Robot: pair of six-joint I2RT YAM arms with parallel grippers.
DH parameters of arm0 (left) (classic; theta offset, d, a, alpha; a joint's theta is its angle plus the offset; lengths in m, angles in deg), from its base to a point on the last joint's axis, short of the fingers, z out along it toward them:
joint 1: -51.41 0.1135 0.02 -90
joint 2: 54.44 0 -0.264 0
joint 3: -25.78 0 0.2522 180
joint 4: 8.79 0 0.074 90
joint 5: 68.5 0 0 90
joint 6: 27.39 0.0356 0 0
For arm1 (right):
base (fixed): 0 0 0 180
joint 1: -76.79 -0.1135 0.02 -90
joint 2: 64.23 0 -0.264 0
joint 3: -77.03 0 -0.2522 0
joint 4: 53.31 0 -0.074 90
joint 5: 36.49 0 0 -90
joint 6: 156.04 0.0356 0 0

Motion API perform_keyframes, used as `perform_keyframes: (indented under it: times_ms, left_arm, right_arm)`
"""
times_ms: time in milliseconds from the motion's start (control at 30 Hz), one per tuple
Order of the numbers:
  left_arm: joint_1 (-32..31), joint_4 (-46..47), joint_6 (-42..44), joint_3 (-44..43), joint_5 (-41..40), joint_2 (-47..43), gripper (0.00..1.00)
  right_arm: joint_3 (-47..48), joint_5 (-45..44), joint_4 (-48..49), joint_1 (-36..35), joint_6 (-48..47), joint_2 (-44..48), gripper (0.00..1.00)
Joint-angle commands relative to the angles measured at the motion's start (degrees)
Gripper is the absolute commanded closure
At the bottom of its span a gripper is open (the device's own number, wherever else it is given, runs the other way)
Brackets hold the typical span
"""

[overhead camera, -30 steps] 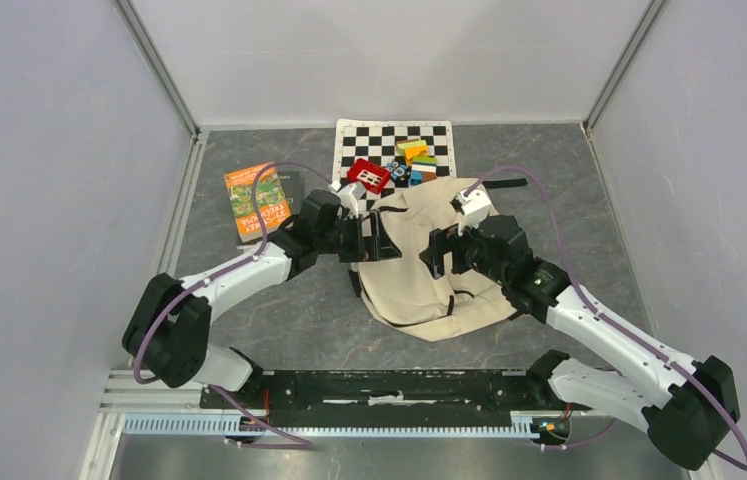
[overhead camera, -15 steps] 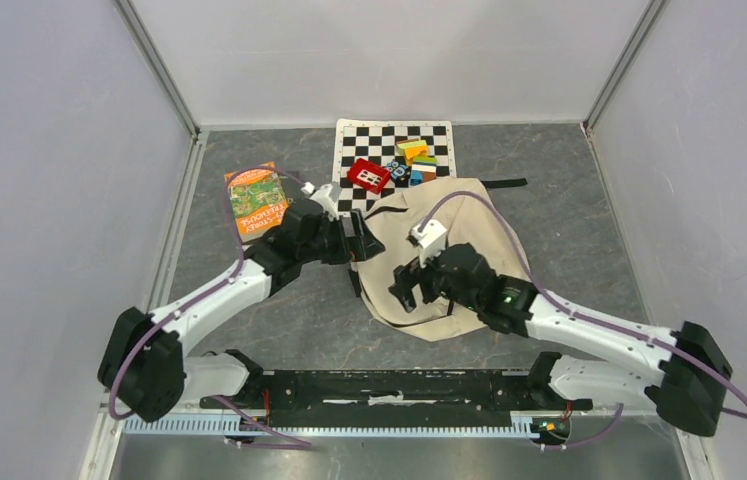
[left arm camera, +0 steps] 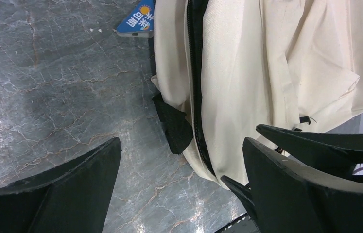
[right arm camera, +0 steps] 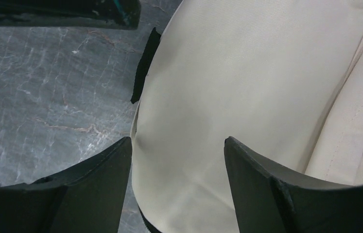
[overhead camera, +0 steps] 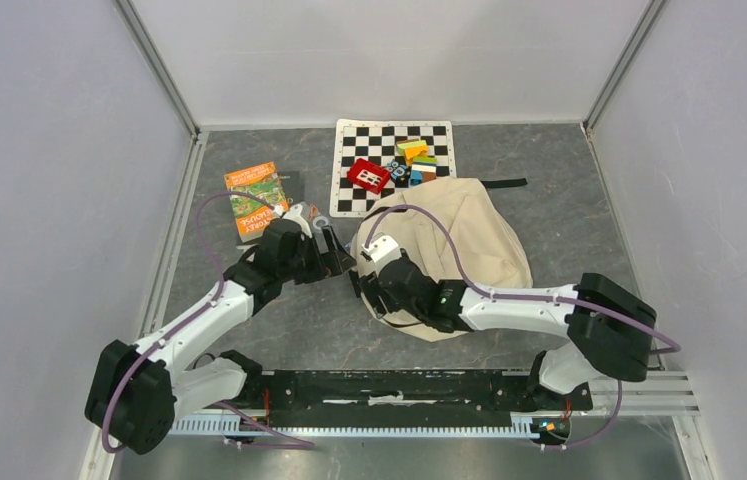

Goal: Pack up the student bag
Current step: Adjust the student bag at the center of the board.

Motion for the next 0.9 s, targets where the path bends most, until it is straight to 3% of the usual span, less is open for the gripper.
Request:
perform_keyframes:
  times_ms: [0,233,333,500,667,733,867]
  left_arm:
    - [0.31,0.61,-1.32,0.07,0.16,-0.85,0.0]
    - [0.42,1.83,-1.43,0.01,1.06,0.71,0.0]
    - [0.46,2.04,-1.09,-0.1,1.34,1.48,0.0]
    - [0.28,3.12,2.69,-0.85,3.43,3.32,0.0]
    - [-0.81,3.27,3.93,-3.11,3.43,8.37,0.0]
    - [-1.59,3.36,4.0,-4.26,2.59,10.98,0.0]
    - [-3.16,3.4,4.43,-7.08,0.79,16.27,0.0]
  right_arm:
    - [3.71,-3.51,2.14,-0.29,0.33,-3.27,0.26]
    - [5.96,-2.3,1.95,-0.29,-0.1,-7.66,0.24]
    - [6.36,-4.64,0.11,-0.28,0.73,-7.26,0.46]
    - [4.94,-9.25,-2.56,-0.2,-0.05,-1.2,0.56]
    - [3.84,-14.77,-7.07,0.64,-0.43,4.47,0.87]
    - [3.23,-17.25,-8.74,1.39,-0.43,6.46,0.93]
    - [1.5,-20.19,-11.51,3.61,-0.65,10.8,0.95]
